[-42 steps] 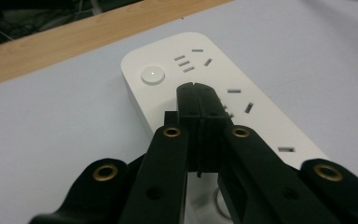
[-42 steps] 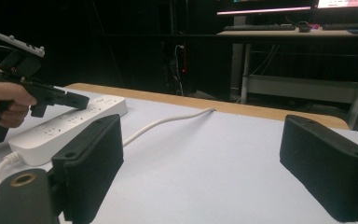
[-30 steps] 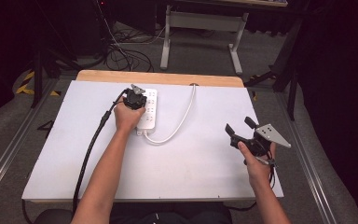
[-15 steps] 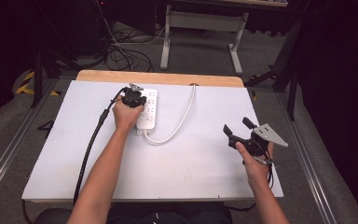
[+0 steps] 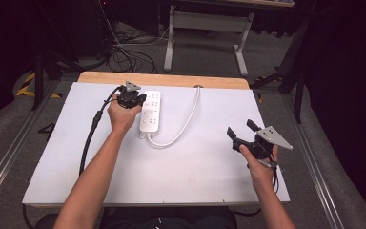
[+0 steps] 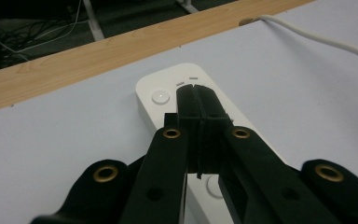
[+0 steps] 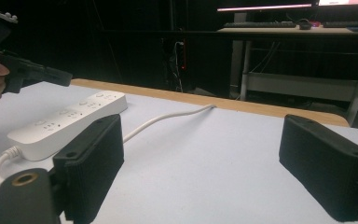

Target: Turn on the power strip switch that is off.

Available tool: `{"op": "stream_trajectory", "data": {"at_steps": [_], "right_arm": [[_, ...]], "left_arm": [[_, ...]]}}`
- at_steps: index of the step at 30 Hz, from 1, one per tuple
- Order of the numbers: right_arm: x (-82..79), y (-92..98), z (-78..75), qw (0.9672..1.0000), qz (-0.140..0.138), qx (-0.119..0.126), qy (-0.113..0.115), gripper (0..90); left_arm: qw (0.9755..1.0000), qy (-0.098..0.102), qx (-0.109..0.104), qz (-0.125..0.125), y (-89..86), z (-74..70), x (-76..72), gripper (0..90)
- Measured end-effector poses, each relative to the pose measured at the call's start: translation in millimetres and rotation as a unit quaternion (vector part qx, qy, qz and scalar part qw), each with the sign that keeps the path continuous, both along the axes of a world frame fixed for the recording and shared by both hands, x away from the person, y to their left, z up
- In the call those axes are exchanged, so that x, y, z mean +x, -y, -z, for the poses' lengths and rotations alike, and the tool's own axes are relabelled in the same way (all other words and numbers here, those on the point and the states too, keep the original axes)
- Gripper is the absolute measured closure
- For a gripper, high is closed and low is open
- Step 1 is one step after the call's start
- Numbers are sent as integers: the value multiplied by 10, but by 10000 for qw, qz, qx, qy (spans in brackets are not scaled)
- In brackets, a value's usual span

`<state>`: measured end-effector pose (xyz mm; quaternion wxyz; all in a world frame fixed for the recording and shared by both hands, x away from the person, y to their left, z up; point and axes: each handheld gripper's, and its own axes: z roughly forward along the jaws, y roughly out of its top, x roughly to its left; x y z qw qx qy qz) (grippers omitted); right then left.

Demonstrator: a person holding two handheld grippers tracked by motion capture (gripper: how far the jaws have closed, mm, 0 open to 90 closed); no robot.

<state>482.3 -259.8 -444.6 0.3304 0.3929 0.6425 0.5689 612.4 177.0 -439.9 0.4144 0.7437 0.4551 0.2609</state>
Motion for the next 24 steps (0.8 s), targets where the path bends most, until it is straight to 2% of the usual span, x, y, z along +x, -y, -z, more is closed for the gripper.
{"op": "stream_trajectory", "data": {"at_steps": [1, 2, 6, 8, 11, 12, 13, 18, 21, 22, 24], "right_arm": [[-1, -2, -1, 10000, -5, 2, 9, 142], [-2, -3, -3, 10000, 0, -7, 10, 142], [-2, 3, 4, 10000, -7, -37, -7, 142], [3, 6, 12, 10000, 12, -26, -27, 142], [8, 1, 16, 10000, 8, -42, -23, 142], [6, -5, 16, 10000, -1, -36, -31, 142], [6, -5, 16, 10000, -1, -36, -31, 142], [7, -36, 7, 10000, -26, -57, -15, 142], [10, -47, 7, 10000, -33, -70, -8, 142], [14, -60, 8, 9999, -60, -82, -10, 142], [14, -63, 10, 9999, -65, -95, -15, 142]], "left_arm": [[10000, 18, -64, 9, -19, -3, -23, 898], [10000, 53, -72, 13, -39, -9, -49, 847], [9998, 135, -132, 64, -104, 8, -141, 796], [9998, 152, -117, 49, -195, 59, -248, 777], [9997, 224, -102, 53, -250, 74, -330, 762], [9994, 317, -134, 52, -290, 66, -419, 755], [9994, 317, -134, 52, -290, 66, -419, 745], [9970, 682, -351, 109, -345, -45, -661, 714], [9963, 764, -358, 131, -347, -66, -718, 688], [9962, 768, -387, 137, -348, -72, -743, 637], [9959, 791, -419, 122, -360, -85, -787, 619]]}}
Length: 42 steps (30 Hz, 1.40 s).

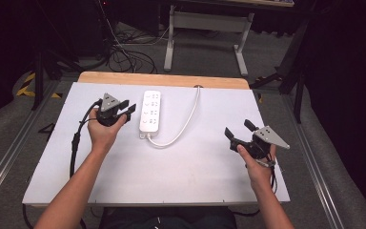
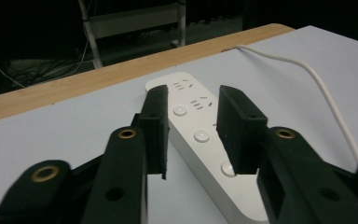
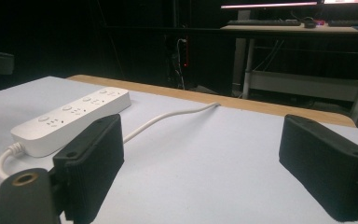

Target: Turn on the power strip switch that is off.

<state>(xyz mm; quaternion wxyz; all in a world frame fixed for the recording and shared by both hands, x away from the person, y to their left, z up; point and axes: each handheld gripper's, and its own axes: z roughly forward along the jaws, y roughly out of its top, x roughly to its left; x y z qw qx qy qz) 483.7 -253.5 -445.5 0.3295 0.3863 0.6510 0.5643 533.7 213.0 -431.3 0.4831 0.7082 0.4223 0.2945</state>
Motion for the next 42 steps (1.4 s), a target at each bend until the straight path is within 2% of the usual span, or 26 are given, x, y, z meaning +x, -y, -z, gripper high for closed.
{"op": "stream_trajectory", "data": {"at_steps": [2, 8, 11, 13, 14, 15, 19, 21, 23, 24, 30, 32, 34, 36, 38, 42], "right_arm": [[2, 2, 0, 10000, -9, -14, 5, 142], [2, 18, -4, 10000, 13, 6, 8, 142], [4, 17, -3, 10000, 9, 10, 0, 142], [4, 10, -3, 10000, 15, 39, -17, 142], [9, 4, 3, 10000, 2, -3, -9, 142], [9, -8, 3, 10000, 2, 20, -23, 142], [9, -35, 1, 10000, -22, -8, -11, 143], [11, -53, 1, 10000, -60, -32, -11, 143], [13, -54, 4, 10000, -74, -46, -11, 143], [15, -61, 6, 10000, -85, -27, -39, 144], [17, -58, 8, 9999, -85, -32, -44, 145], [12, -54, 6, 9999, -88, -30, -45, 145], [11, -51, 6, 9999, -90, -46, -40, 145], [5, -49, 6, 9999, -89, -36, -45, 145], [3, -50, 4, 9999, -94, -40, -40, 145], [5, -54, 6, 9999, -96, -43, -43, 145]], "left_arm": [[10000, 12, -46, -11, -19, -21, -26, 580], [9998, 116, -142, -92, -76, -68, -152, 541], [9991, 269, -282, -160, -131, -130, -286, 497], [9990, 299, -285, -182, -150, -138, -317, 484], [9988, 320, -313, -182, -181, -143, -378, 445], [9988, 320, -313, -182, -181, -143, -378, 408], [9986, 360, -306, -229, -221, -148, -465, 363], [9986, 391, -285, -234, -238, -156, -494, 290], [9984, 420, -277, -239, -252, -169, -514, 282], [9984, 428, -278, -262, -257, -174, -521, 226], [9977, 511, -221, -395, -254, -201, -592, 132], [9966, 592, -221, -534, -259, -205, -634, 3], [9956, 655, -219, -627, -277, -208, -679, 36], [9954, 666, -212, -661, -299, -202, -707, 11], [9947, 680, -219, -736, -317, -196, -730, 43], [9933, 719, -284, -859, -352, -198, -783, 35]]}}
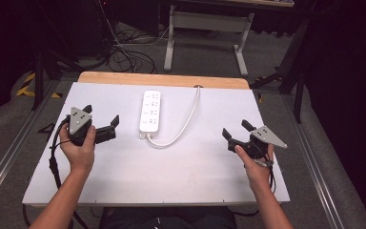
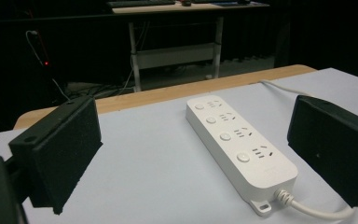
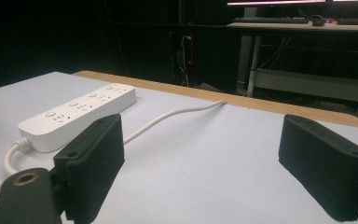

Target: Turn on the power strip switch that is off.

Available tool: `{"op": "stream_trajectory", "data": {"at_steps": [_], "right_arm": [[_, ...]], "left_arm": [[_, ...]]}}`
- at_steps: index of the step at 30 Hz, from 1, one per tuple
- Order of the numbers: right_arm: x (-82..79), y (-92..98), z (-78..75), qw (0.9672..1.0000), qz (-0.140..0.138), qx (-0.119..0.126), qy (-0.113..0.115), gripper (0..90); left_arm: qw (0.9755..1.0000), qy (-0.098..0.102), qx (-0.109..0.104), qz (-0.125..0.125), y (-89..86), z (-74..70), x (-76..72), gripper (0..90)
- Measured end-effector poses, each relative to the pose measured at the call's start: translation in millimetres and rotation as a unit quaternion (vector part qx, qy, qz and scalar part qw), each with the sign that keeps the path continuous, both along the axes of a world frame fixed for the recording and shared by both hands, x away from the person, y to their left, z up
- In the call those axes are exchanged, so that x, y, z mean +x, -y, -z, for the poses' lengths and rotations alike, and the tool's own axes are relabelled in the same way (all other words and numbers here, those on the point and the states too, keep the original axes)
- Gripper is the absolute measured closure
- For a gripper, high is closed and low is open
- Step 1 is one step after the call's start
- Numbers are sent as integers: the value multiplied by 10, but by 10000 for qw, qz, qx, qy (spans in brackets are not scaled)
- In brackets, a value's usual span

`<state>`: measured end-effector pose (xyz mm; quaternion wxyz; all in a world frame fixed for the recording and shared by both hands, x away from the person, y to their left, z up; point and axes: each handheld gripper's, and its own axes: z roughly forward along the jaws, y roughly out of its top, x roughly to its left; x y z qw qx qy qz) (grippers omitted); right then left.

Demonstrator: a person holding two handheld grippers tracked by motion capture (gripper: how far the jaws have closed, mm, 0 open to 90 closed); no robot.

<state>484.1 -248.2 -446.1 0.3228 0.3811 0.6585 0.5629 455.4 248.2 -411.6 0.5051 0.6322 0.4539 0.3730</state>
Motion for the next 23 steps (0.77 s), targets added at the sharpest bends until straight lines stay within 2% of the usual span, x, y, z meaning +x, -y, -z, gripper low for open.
{"op": "stream_trajectory", "data": {"at_steps": [14, 23], "right_arm": [[10, 3, 5, 10000, 4, -27, 7, 145], [16, -17, 11, 10000, -7, -43, -11, 145]], "left_arm": [[9997, 18, -88, -236, -31, 29, -130, 36], [9996, 11, -132, -263, -38, 32, -133, 36]]}}
